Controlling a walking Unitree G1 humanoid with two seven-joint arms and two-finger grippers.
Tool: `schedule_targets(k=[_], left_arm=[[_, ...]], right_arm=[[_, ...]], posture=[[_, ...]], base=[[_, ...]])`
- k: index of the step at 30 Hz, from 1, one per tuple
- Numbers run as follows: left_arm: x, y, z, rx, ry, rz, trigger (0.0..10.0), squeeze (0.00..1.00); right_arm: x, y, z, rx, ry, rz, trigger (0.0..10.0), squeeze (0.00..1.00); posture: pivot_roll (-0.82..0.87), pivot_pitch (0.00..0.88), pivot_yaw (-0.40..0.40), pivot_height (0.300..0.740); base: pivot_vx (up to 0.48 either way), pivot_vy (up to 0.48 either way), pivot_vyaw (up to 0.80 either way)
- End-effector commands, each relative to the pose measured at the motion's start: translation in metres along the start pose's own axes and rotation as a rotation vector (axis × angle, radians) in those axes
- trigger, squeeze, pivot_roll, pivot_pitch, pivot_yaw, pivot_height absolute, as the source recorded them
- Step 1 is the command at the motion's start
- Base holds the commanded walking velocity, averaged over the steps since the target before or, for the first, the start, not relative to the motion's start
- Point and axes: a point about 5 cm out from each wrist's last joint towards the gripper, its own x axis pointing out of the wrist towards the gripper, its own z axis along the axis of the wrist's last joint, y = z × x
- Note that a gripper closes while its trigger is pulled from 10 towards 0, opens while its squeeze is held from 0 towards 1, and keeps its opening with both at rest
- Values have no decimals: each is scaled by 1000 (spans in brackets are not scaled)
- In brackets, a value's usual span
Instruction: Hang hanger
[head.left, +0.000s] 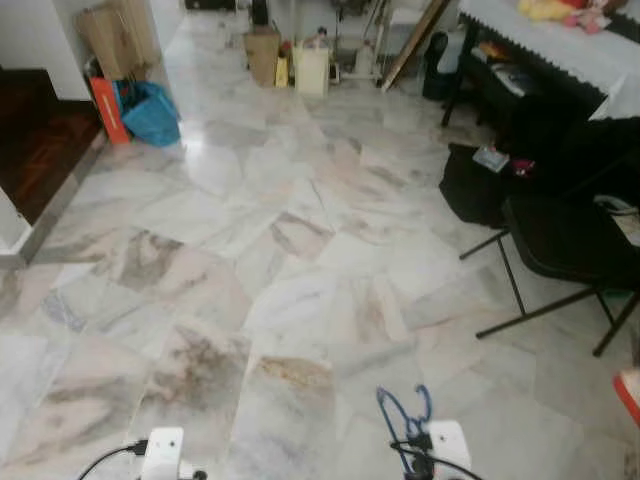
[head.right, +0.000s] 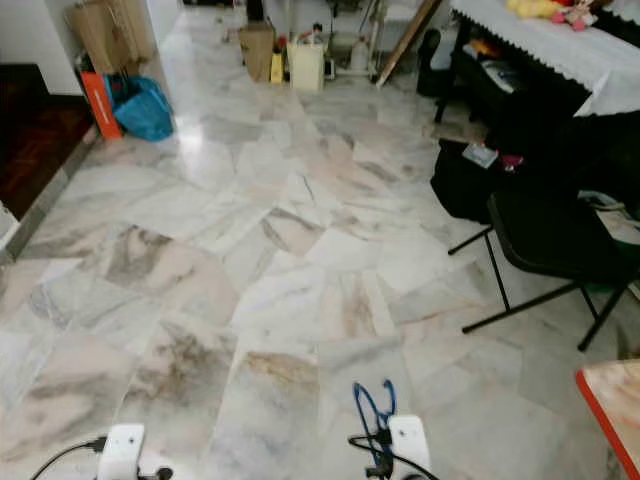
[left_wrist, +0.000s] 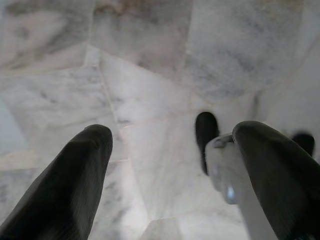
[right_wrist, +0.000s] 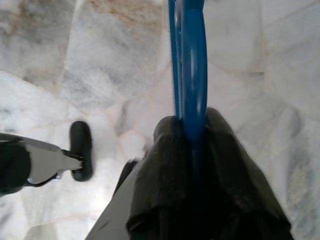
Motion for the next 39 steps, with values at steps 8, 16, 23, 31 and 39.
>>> schedule_targets(k=[8,16,23,31,39], left_arm=[[0,-7,-3,-6,20,-17,10000,0],[0,-7,-4,-14,24,-13,10000,0],[0,-8,-4,-15,26,-15,10000,0],[0,-9,-5,-14,30,-16,10000,0],[0,-9,-6,-10,31,-14,10000,0]], right_arm=[[-2,-8,0,36,-14,-46,10000,0],[-2,-9,-1,31,-13,-42,10000,0],[-2,-9,0,26,-16,-44,10000,0],[-2,-9,-1,20,-14,-41,10000,0],[-2,-8,-2,13,-10,-36,10000,0]], posture=[[-3,0,-19,740],[0,0,-20,740],[2,0,-22,740],[5,0,-23,740],[8,0,-26,740]], base=[[-283,0,0],[-284,0,0],[-283,0,0],[-282,0,0],[-284,0,0]])
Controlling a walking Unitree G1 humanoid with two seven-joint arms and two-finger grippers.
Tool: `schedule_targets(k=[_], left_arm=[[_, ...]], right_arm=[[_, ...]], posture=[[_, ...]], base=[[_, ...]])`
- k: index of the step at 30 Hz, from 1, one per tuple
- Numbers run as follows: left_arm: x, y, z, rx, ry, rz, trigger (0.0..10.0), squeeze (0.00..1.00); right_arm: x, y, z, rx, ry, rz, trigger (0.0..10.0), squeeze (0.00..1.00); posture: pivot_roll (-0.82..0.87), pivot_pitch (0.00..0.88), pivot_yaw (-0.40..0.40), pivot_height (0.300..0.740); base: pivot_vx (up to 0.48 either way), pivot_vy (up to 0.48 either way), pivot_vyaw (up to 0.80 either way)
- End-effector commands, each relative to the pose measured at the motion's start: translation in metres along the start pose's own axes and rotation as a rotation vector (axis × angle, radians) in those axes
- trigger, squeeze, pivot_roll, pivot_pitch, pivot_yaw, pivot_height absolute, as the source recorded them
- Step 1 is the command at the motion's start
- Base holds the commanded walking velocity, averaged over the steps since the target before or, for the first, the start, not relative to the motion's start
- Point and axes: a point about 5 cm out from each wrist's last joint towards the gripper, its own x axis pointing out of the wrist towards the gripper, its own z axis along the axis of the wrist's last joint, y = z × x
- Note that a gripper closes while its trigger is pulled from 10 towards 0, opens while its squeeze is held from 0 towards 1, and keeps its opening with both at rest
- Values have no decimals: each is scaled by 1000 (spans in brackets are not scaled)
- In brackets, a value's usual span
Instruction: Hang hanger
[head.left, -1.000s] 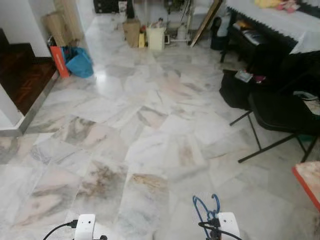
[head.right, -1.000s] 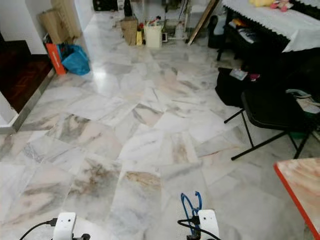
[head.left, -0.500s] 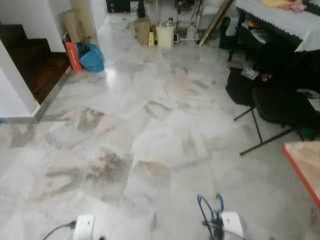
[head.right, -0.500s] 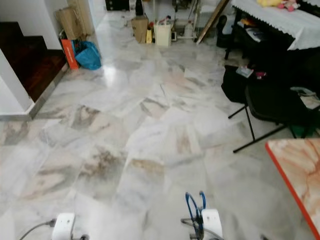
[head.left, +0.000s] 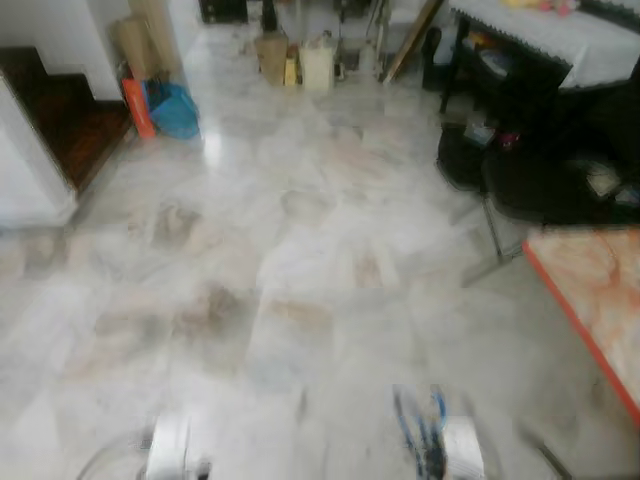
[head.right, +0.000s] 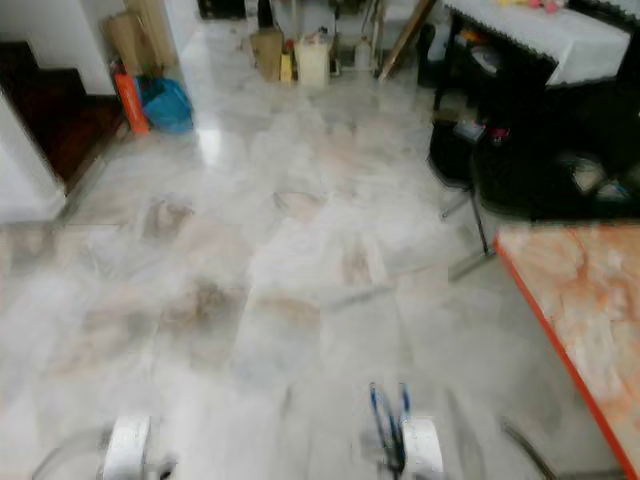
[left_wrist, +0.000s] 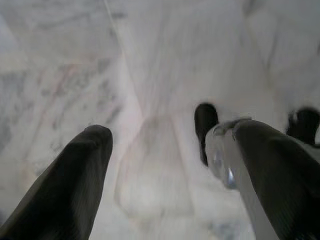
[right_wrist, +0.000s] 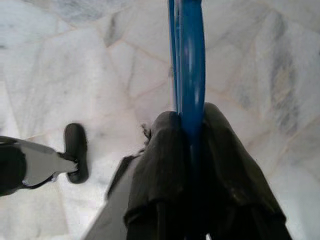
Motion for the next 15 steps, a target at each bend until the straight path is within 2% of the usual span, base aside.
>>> schedule_targets(k=[1,3,4,9,11,12,13,14,15], left_arm=[[1,-2,4,2,-10,1,10000,0],[1,-2,4,6,-10,-2,10000,0],[1,-2,4,7,-10,-1,10000,302],[1,-2,4,7,-10,2,10000,267],[1,-3,3,4,-8,0,10000,0],[1,-3,3,2,-7,-3,3294,0],[1,-3,3,2,-7,-3,3294,0],[1,-4,3,2,-8,-4,0,0],[1,-4,3,2,-8,-4,0,0]], right_arm=[[0,-2,1,0,-2,-1,10000,0],[0,-2,1,-1,-2,0,10000,0],[0,-2,1,-1,-1,0,10000,0],[0,-2,0,-6,2,2,10000,0],[0,-2,0,-8,3,3,10000,0],[0,-2,0,-9,4,4,10000,0],[0,-2,0,-9,4,4,10000,0],[0,-2,0,-11,5,5,10000,0],[0,-2,0,-11,5,5,10000,0]], posture=[[8,0,-26,740],[9,0,-27,740],[9,0,-27,740],[10,0,-30,740],[11,0,-31,740],[13,0,-33,740],[13,0,-33,740],[14,0,-34,740],[14,0,-35,740]], base=[[-285,0,0],[-336,0,0],[-382,0,0],[-384,0,0],[-388,0,0],[-364,0,0],[-364,0,0],[-352,0,0],[-352,0,0]])
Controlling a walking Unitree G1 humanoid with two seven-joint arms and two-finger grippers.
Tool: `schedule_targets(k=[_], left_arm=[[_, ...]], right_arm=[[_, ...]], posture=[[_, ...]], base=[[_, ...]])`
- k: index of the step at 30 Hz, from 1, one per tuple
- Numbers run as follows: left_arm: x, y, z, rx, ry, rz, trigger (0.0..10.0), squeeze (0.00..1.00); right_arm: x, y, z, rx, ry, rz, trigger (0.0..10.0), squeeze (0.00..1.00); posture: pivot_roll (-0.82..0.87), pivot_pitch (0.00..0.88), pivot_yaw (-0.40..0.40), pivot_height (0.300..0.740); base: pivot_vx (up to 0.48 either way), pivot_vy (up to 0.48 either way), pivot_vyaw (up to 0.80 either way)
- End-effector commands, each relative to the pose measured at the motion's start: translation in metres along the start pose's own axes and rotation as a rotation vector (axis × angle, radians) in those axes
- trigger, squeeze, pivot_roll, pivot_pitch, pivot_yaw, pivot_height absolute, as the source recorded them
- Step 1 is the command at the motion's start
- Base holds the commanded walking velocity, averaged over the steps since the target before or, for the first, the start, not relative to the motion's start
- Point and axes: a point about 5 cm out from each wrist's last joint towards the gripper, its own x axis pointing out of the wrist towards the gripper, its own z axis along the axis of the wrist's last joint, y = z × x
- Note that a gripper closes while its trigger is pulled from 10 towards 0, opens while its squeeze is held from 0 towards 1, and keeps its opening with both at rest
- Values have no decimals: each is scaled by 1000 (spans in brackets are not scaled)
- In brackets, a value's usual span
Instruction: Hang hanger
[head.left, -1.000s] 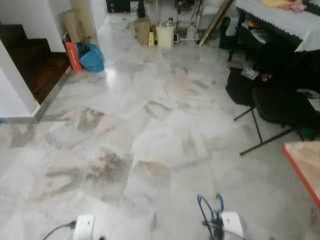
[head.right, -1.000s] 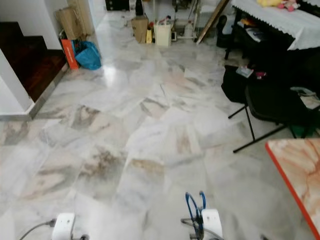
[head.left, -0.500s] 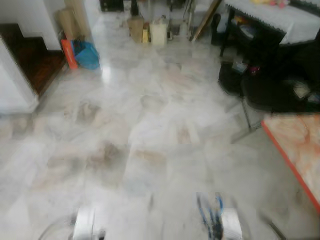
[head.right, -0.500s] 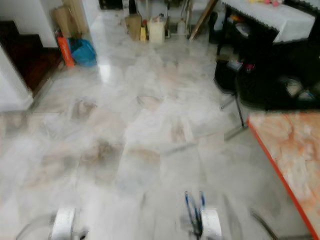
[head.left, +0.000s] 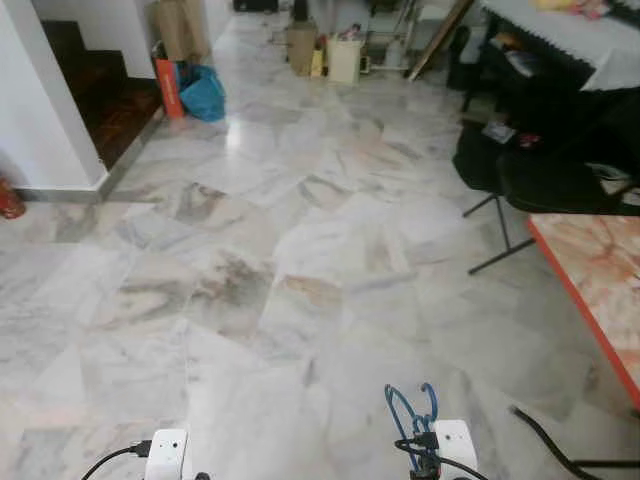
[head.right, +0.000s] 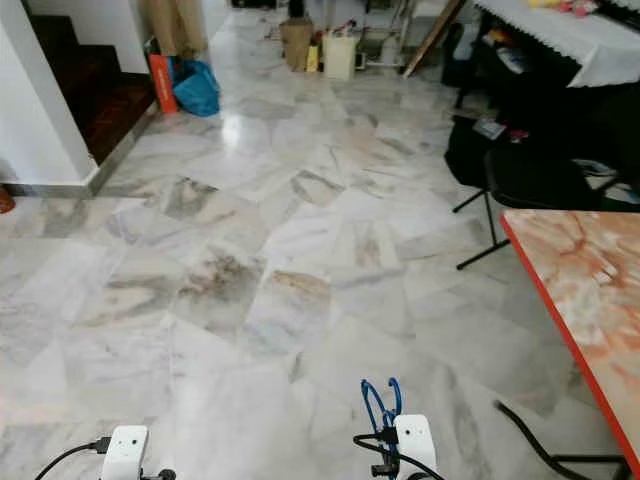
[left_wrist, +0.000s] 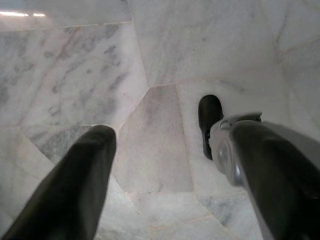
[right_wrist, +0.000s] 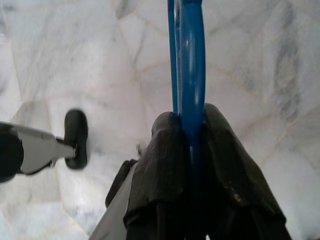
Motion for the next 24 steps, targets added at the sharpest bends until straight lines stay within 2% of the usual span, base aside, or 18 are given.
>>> schedule_targets(k=[1,8,9,11,12,24], left_arm=[[-1,-5,-5,-4,15,-6,0,0],[-1,-6,-5,-1,16,-9,0,0],[-1,-7,-6,-1,17,-10,471,0],[-1,-7,-6,-1,17,-11,471,0],[0,-7,-6,-5,19,-10,10000,0],[-1,-9,-6,7,17,-22,10000,0]], right_arm=[[0,-2,0,3,2,-2,10000,0],[0,-2,1,-2,1,-1,10000,0],[0,-2,1,-3,1,-1,10000,0],[0,-2,1,-3,1,-1,10000,0],[0,-3,1,-3,0,-2,10000,0],[0,-2,2,-1,-4,-7,10000,0]], posture=[[15,0,-36,740],[14,0,-39,740],[14,0,-40,740],[14,0,-40,740],[13,0,-40,740],[11,0,-38,740]], base=[[-341,0,0],[-339,0,0],[-341,0,0],[-341,0,0],[-341,0,0],[-28,0,0]])
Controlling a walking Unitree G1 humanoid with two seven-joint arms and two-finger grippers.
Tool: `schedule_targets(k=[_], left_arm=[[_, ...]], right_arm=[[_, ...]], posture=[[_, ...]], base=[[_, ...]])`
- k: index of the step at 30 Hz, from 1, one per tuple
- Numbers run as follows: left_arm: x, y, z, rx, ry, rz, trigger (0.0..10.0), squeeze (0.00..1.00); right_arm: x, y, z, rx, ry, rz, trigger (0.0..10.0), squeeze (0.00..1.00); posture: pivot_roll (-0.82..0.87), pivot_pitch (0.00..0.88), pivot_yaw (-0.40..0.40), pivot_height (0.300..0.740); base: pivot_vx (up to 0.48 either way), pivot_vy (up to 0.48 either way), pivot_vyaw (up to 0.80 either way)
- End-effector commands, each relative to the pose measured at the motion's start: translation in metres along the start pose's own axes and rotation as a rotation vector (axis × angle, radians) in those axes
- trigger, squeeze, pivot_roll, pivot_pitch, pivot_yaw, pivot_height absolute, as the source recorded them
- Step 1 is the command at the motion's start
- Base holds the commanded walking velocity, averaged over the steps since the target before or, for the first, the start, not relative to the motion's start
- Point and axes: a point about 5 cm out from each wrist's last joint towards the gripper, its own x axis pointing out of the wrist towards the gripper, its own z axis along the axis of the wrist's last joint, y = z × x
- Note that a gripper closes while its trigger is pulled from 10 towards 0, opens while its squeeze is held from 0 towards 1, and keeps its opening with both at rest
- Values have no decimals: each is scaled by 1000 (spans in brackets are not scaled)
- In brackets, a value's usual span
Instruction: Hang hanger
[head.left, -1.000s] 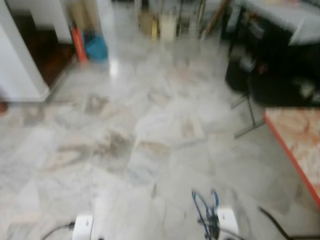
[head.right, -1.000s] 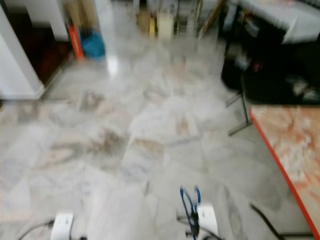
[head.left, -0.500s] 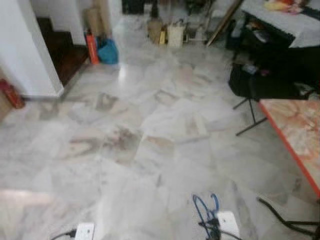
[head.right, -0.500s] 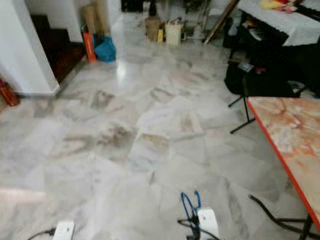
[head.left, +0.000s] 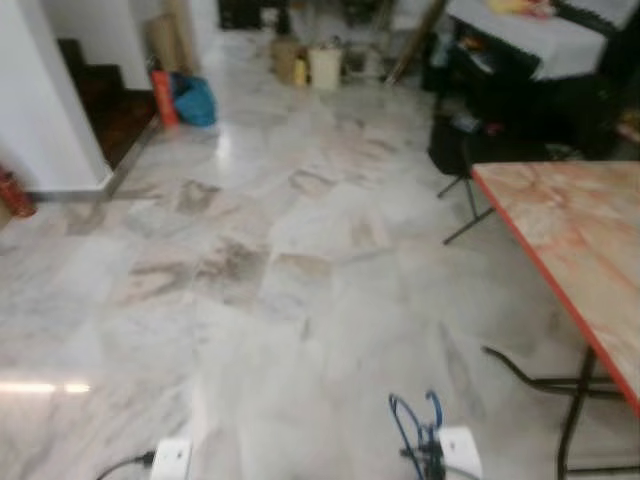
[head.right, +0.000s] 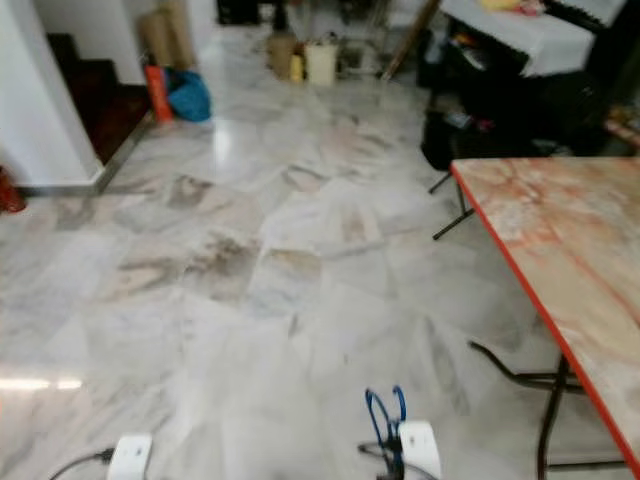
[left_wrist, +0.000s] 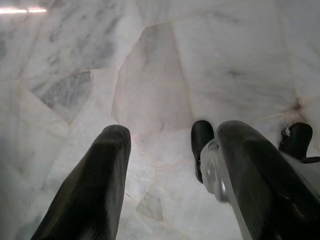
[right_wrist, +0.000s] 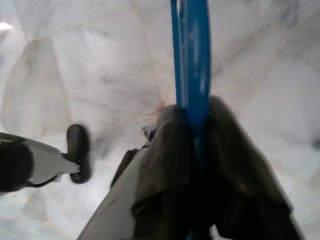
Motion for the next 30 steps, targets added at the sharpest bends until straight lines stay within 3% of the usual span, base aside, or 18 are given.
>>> schedule_targets(k=[1,6,9,11,25,30], left_arm=[[0,-5,0,7,0,-14,10000,0],[0,-4,0,7,-5,-8,10000,0],[0,-3,1,10,-9,-11,10000,0],[0,-3,1,10,-10,-12,10000,0],[0,-5,1,22,-14,-20,10000,0],[0,-6,0,11,-13,-19,10000,0]], right_arm=[[1,-2,11,-3,-31,-7,10000,0],[1,-4,12,9,-41,-28,10000,0],[0,-14,16,104,-72,-87,10000,0],[0,-16,17,120,-76,-96,10000,0],[0,-13,13,83,-56,-81,10000,0],[0,-14,14,80,-58,-81,10000,0]], posture=[[11,0,-38,740],[11,0,-35,740],[11,0,-33,740],[11,0,-32,740],[12,0,-35,740],[10,0,-37,740]], base=[[0,0,0],[0,0,0],[0,0,0],[0,0,0],[0,0,0],[-273,0,0]])
